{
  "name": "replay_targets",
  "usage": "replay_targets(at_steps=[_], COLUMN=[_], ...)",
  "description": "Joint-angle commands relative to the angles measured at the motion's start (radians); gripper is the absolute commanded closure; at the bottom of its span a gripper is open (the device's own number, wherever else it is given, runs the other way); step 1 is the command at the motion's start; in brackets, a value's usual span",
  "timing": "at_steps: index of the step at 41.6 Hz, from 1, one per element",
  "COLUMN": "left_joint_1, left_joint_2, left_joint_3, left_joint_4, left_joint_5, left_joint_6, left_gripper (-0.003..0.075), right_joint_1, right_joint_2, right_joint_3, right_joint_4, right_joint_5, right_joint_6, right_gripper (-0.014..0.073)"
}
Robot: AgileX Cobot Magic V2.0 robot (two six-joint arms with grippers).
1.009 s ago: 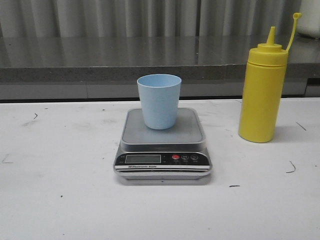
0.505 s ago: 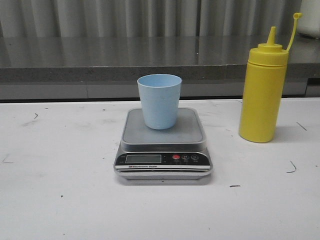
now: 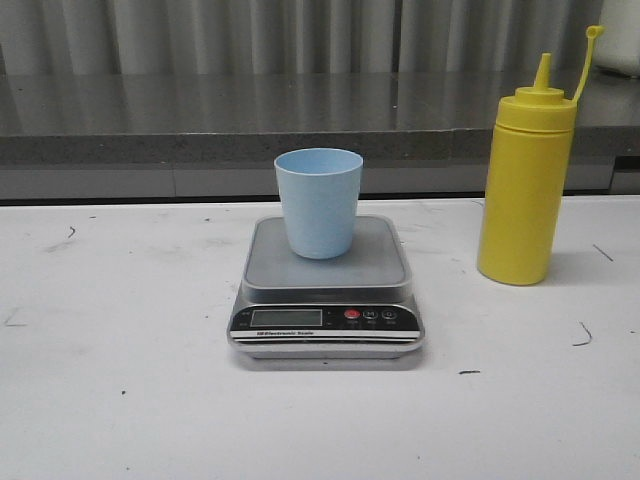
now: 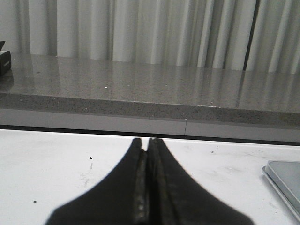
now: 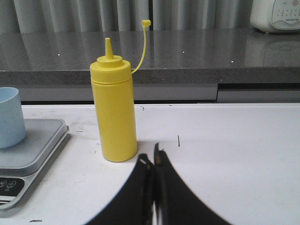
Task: Pour seasoning into cup on scale with both arms
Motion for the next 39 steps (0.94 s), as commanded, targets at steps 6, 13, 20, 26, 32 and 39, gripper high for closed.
replay_targets(at_steps=[6, 13, 20, 26, 32, 39], left_joint_1=[0.002, 0.002, 0.002, 0.002, 0.002, 0.002], left_joint_2=[-0.015, -0.015, -0.015, -0.015, -0.015, -0.015], left_joint_3=[0.025, 0.025, 0.025, 0.025, 0.025, 0.025], left_joint_4=[-0.009, -0.009, -0.009, -0.009, -0.009, -0.009], left_joint_5=[-0.081, -0.081, -0.081, -0.081, -0.081, -0.081], left_joint_6=[0.001, 0.001, 0.001, 0.001, 0.001, 0.001], left_gripper=[0.0740, 0.0740, 0.0740, 0.0740, 0.0740, 0.0740], right_joint_1=[-0.023, -0.025, -0.055, -0.048, -0.048, -0.048], right_joint_2=[-0.017, -0.017, -0.017, -0.017, -0.017, -0.017], right_joint_3=[-0.006, -0.006, -0.006, -0.006, -0.006, -0.006], right_joint_4=[0.007, 0.007, 0.007, 0.007, 0.007, 0.007], right_joint_5=[-0.084, -0.084, -0.084, -0.084, -0.084, -0.084], right_joint_6=[-0.001, -0.001, -0.001, -0.001, -0.001, -0.001], right_gripper=[0.0661, 0.0661, 0.0661, 0.0661, 0.0661, 0.0661])
